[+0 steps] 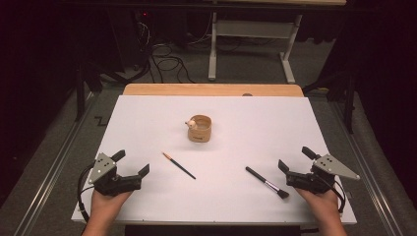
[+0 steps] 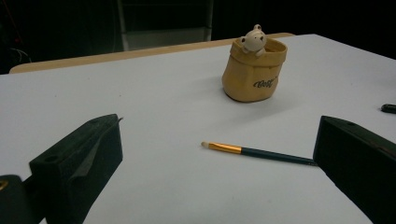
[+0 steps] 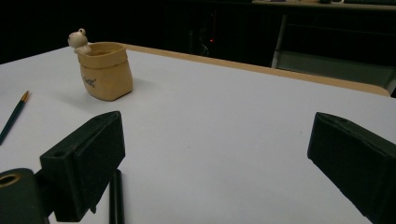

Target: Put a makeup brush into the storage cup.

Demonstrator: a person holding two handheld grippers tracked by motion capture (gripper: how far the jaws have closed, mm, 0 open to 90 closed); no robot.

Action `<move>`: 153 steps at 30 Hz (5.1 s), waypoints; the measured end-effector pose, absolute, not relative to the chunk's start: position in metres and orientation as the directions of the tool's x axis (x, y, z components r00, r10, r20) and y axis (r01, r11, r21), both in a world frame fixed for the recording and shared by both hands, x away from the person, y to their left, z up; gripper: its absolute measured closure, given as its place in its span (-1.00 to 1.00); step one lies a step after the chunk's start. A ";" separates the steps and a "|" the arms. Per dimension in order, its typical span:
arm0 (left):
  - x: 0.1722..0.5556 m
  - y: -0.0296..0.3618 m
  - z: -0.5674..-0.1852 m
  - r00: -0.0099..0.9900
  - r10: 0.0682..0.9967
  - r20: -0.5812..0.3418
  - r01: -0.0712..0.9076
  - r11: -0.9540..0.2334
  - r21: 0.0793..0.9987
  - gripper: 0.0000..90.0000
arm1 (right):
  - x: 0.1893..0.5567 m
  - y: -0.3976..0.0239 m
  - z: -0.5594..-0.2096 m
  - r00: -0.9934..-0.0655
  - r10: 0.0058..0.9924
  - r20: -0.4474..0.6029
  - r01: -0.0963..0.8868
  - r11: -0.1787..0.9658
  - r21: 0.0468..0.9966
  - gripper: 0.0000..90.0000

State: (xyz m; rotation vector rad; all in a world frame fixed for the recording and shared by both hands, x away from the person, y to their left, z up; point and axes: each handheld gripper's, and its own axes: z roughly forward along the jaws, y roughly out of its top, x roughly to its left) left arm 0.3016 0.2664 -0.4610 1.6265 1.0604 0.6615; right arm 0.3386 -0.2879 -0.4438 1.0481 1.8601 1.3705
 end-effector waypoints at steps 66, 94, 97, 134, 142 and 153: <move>0.317 0.253 -0.477 0.407 0.913 -0.031 0.582 -0.233 0.779 -0.83 | 0.343 -0.285 -0.452 -0.524 0.852 0.000 0.287 0.176 0.942 -0.88; 0.349 0.252 -0.438 0.400 0.910 -0.109 0.783 -0.277 0.557 -0.80 | 0.339 -0.288 -0.449 -0.526 0.851 0.013 0.275 0.156 0.949 -0.87; 0.351 0.253 -0.436 0.397 0.911 -0.108 0.799 -0.286 0.529 -0.80 | 0.339 -0.288 -0.449 -0.528 0.849 0.011 0.275 0.159 0.948 -0.87; 0.373 0.243 -0.437 0.303 0.940 -0.156 0.945 -0.275 0.176 -0.65 | 0.339 -0.288 -0.448 -0.538 0.843 0.021 0.273 0.151 0.950 -0.85; 0.377 0.237 -0.438 0.307 0.941 -0.143 0.942 -0.280 0.182 -0.65 | 0.339 -0.287 -0.449 -0.539 0.842 0.021 0.275 0.152 0.949 -0.84; 0.385 0.211 -0.441 0.330 0.929 -0.167 0.936 -0.299 0.187 -0.64 | 0.339 -0.288 -0.448 -0.535 0.845 0.023 0.275 0.148 0.950 -0.84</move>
